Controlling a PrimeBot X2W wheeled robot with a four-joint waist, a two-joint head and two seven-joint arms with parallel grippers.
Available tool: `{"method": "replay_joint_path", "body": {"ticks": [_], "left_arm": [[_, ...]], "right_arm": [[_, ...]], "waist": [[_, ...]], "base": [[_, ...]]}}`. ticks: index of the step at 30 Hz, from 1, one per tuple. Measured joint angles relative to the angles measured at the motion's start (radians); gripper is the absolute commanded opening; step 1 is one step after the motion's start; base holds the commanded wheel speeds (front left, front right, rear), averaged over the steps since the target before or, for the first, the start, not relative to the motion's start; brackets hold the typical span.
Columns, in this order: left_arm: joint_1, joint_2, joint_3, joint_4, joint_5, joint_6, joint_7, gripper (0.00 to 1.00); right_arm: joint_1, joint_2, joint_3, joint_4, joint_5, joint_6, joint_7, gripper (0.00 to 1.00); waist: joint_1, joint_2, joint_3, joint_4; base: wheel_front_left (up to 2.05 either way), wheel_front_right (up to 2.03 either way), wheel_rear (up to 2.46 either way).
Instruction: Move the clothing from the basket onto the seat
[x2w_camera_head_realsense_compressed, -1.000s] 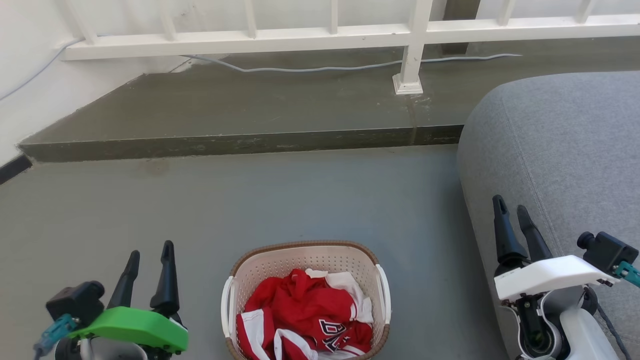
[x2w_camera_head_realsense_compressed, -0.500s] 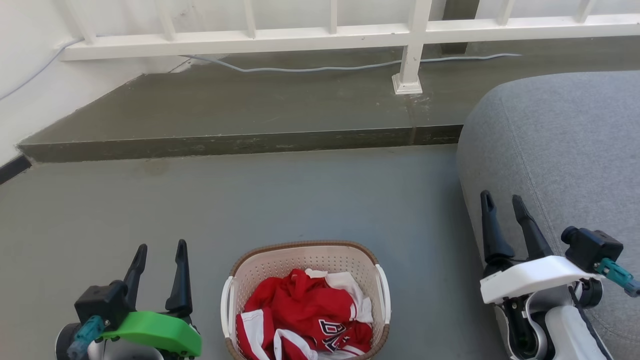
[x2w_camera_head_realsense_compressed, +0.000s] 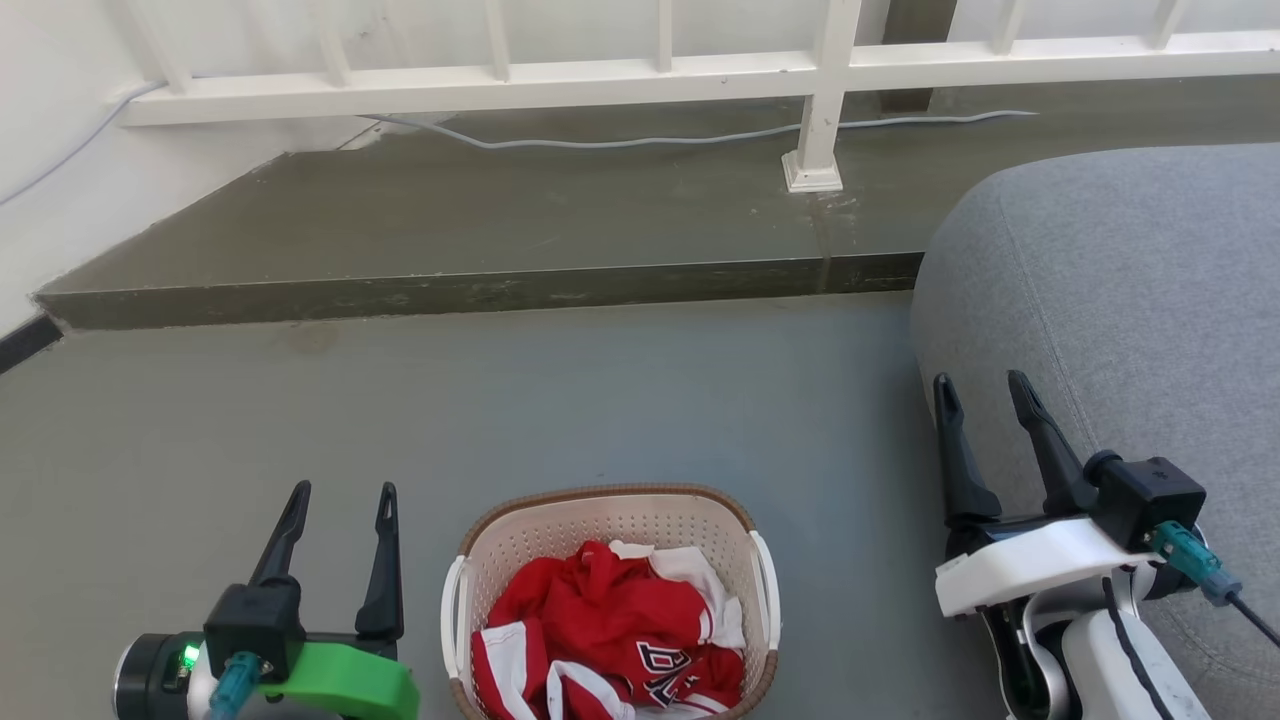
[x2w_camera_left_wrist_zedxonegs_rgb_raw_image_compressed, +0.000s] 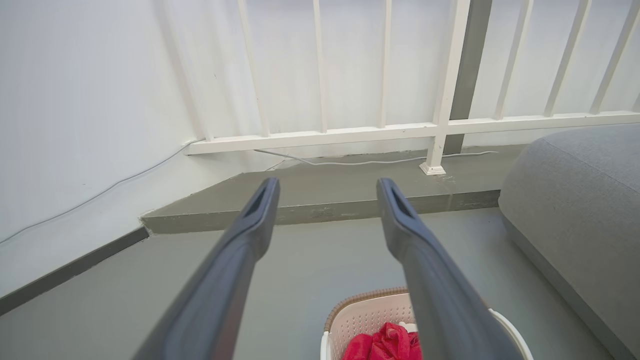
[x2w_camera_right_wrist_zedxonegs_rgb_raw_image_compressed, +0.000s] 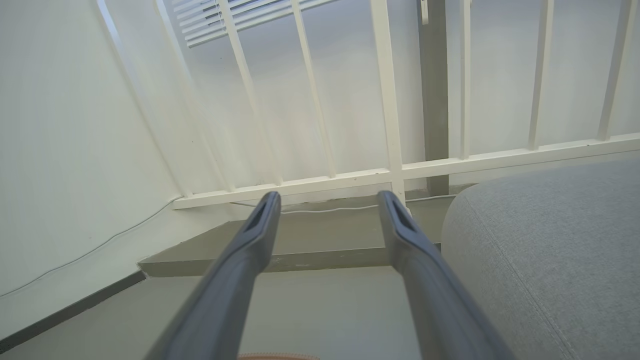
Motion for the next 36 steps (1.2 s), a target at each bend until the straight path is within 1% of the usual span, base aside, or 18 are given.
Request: {"method": "replay_joint_path", "body": {"ticks": [7, 10, 36], "left_arm": [[0.011, 0.007, -0.005, -0.007, 0.088, 0.008, -0.019, 1.00], [0.018, 0.007, -0.005, -0.006, 0.089, 0.008, -0.019, 1.00], [0.022, 0.006, 0.003, 0.001, 0.082, 0.008, -0.019, 1.00]], "right_arm": [[0.002, -0.003, 0.016, -0.014, -0.089, -0.012, -0.022, 1.00], [0.004, -0.003, 0.017, -0.014, -0.089, -0.016, -0.022, 1.00], [0.016, -0.003, 0.017, -0.013, -0.089, -0.016, -0.022, 1.00]], "waist": [[0.0000, 0.0000, -0.004, -0.001], [0.0000, 0.0000, -0.006, -0.001], [0.0000, 0.0000, -0.007, -0.001]], "base": [[0.00, 0.00, 0.00], [0.00, 0.00, 0.00], [0.00, 0.00, 0.00]]}}
